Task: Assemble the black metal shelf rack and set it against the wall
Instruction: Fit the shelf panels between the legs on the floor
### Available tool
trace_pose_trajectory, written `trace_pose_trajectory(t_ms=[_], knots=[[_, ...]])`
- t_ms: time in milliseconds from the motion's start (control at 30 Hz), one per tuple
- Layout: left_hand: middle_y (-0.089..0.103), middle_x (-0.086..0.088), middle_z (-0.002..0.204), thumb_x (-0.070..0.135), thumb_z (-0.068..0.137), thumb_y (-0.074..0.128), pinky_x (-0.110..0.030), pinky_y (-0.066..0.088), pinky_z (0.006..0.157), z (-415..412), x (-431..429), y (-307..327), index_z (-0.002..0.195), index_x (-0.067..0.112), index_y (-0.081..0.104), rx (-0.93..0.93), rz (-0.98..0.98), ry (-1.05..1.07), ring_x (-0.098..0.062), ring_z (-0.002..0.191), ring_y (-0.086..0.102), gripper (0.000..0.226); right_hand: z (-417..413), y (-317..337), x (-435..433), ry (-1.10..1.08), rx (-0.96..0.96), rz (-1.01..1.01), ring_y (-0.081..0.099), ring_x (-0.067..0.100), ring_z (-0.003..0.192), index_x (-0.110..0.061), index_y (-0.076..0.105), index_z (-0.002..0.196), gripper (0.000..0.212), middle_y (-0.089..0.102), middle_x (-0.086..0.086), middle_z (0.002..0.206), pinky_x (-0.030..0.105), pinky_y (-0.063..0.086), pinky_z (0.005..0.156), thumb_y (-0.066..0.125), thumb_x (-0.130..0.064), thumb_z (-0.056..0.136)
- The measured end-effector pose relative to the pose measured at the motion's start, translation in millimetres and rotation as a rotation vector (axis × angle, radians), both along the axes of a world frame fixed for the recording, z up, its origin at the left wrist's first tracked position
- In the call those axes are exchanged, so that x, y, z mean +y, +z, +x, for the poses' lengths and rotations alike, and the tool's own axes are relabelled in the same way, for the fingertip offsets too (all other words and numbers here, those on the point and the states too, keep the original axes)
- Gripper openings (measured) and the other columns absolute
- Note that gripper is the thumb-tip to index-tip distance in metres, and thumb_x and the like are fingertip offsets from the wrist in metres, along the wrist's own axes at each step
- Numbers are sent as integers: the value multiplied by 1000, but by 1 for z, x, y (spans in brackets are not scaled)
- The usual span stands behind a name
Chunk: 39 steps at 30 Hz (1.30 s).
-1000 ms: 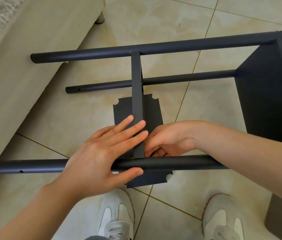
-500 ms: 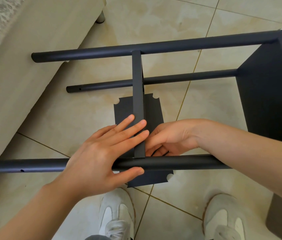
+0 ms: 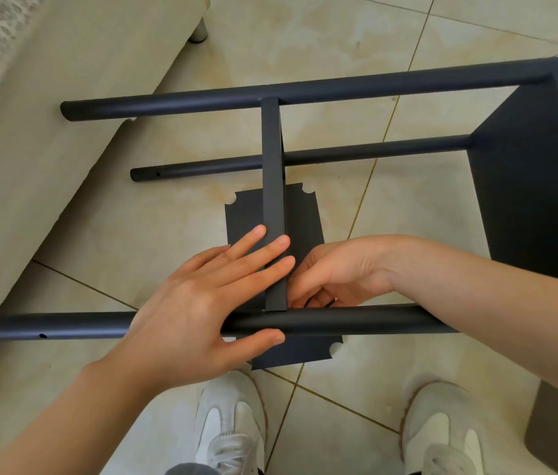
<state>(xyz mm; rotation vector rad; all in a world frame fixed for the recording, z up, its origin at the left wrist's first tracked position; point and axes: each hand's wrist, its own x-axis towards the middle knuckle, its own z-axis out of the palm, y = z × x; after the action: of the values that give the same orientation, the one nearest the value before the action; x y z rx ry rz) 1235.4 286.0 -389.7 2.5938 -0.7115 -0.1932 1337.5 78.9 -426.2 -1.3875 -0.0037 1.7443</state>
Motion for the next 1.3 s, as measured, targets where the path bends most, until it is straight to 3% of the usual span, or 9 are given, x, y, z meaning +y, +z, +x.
trace_pose_trajectory(t_ms=[167,500,633,967,1300], knots=[[32,11,162,58,89,58,-42,35,115,0,0,-1,151,26,44,7,8,3,-11,153,20,70,-4,1,7,-14,-35,-1,69,20,85,-10,72,96,10,74,8,92,36,53,92,64,-12,90],[33,10,162,57,89,58,-46,38,114,0,1,0,150,26,45,5,-5,3,-13,153,22,70,-3,1,6,-22,-17,14,70,19,80,-12,73,88,11,74,8,88,34,54,87,63,-9,90],[32,10,162,57,89,59,-45,37,115,0,0,0,150,26,44,3,-3,-2,-13,153,21,70,-3,2,6,-46,-19,26,70,19,75,-14,76,75,21,73,8,82,34,54,85,62,-6,89],[33,10,162,57,89,59,-48,40,113,-1,0,-1,150,26,45,1,-9,2,-13,153,22,70,-5,3,7,-17,-45,-11,69,19,79,-10,71,94,9,73,7,85,36,54,88,62,-9,90],[33,10,162,57,90,58,-45,38,114,0,0,-1,150,26,45,-10,-4,-2,-13,153,22,69,-4,2,3,0,-45,3,70,18,78,-12,74,84,12,74,8,86,35,53,87,64,-10,90]])
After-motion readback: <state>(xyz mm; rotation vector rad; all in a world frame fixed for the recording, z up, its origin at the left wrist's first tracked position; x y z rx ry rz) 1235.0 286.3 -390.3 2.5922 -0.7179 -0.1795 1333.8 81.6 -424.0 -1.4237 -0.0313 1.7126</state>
